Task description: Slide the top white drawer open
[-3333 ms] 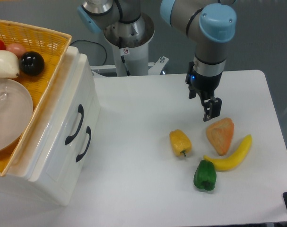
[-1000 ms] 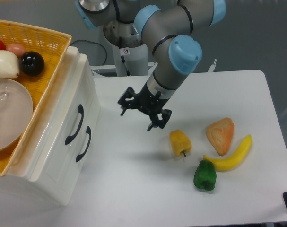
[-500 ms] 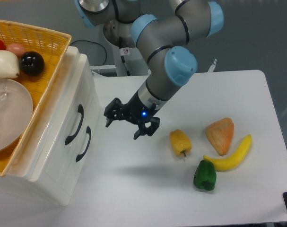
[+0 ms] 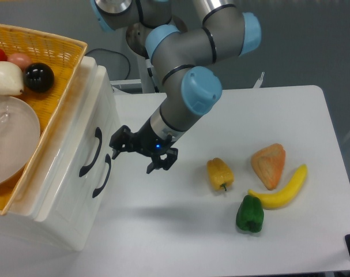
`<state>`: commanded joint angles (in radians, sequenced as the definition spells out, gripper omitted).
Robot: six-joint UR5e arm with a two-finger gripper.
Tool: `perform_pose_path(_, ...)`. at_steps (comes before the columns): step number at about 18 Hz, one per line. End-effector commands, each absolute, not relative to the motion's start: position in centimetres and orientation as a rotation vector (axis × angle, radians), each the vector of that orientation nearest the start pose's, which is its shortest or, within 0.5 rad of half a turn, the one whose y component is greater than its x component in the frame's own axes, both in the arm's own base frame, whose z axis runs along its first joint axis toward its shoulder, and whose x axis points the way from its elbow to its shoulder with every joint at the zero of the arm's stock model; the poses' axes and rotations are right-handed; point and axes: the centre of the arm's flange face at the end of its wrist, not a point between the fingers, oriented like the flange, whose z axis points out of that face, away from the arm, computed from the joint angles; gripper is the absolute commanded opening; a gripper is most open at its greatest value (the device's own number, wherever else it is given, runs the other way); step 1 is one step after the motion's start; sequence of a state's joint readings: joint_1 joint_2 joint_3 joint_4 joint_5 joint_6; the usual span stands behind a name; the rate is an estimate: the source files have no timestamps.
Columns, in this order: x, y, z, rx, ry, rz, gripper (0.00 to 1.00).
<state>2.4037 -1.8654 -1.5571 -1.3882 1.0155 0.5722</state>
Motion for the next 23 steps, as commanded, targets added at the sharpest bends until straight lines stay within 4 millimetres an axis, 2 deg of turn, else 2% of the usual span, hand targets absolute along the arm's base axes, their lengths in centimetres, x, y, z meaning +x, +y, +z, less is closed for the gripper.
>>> perform_pose_path(5, -30.9, 53.4, 37.1, -2.747, -0.401, -0.695, 1.00)
perform_pose_path(8, -29.7, 53.9, 37.0, -2.762, -0.379, -0.710, 1.00)
perform_pose_path(23, -29.2, 54.0, 36.7, -2.777, -0.383, -0.740, 1.00)
